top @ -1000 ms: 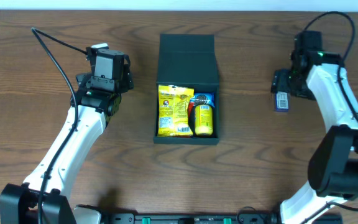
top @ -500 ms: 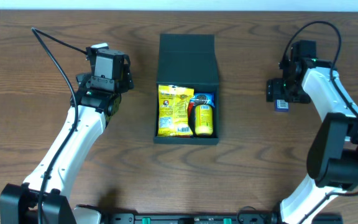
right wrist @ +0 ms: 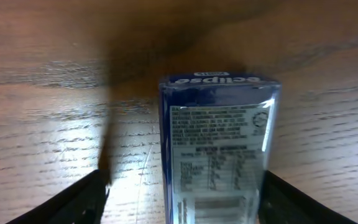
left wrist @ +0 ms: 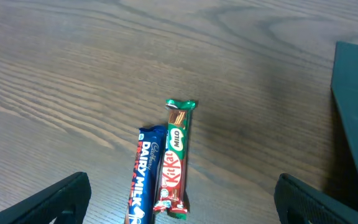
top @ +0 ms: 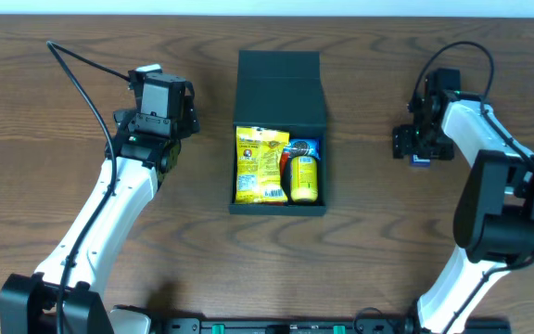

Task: Pack container
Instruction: 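Move the right gripper to the blue Eclipse box and grasp it, then carry the blue Eclipse box over the box's right side, then lower the Eclipse box into the gap beside the yellow container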

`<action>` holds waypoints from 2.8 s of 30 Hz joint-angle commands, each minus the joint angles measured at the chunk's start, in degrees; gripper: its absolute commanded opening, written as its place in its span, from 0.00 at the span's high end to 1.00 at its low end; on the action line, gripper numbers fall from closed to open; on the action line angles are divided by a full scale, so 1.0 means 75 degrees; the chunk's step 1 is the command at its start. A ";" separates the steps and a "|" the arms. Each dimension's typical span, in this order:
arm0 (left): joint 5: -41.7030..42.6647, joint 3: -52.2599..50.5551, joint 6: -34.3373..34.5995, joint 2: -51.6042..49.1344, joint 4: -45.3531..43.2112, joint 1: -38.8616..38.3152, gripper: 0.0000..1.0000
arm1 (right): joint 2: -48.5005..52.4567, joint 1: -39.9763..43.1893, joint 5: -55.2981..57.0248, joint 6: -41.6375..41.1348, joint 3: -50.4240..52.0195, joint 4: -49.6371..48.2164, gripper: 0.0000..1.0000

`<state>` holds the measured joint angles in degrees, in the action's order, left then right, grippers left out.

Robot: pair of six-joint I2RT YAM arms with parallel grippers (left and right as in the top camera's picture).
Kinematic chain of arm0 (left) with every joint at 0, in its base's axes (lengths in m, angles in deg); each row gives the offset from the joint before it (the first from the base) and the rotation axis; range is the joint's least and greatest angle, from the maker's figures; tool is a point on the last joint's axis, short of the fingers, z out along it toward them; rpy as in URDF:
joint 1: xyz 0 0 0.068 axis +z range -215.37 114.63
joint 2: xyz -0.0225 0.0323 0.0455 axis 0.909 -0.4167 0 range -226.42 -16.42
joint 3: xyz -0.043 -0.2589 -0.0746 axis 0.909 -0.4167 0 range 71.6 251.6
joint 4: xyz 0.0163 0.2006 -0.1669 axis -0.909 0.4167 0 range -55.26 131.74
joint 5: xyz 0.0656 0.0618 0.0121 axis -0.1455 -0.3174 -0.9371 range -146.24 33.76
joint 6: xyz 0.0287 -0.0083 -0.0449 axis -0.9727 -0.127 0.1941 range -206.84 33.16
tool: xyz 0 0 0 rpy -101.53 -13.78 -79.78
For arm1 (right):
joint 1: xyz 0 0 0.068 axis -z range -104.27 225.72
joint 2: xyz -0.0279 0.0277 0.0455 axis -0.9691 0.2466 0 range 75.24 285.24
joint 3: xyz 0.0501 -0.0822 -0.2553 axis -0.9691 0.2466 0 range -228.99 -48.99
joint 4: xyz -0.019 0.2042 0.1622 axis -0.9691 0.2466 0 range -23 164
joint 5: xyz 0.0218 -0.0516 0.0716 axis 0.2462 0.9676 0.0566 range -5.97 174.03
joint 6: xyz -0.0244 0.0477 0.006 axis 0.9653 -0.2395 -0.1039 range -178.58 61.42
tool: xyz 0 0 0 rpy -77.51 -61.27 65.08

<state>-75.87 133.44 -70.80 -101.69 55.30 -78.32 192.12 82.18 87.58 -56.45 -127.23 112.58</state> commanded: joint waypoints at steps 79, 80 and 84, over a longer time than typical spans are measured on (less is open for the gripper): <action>-0.0023 0.0076 -0.0370 0.0085 0.0067 0.0026 0.05 | -0.0067 -0.6513 0.3104 -0.7501 -0.2430 0.5149 0.98; -0.0023 0.0076 -0.0370 0.0085 0.0076 0.0026 0.05 | -0.0067 -0.6508 0.3101 -0.7472 -0.2428 0.5147 0.96; -0.0020 0.0076 -0.0370 0.0085 0.0175 0.0026 0.05 | -0.0067 -0.6510 0.3098 -0.7294 -0.2425 0.5147 0.22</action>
<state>-75.87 133.44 -73.16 -101.69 56.09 -78.32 193.12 33.33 108.87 -111.31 -145.63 151.22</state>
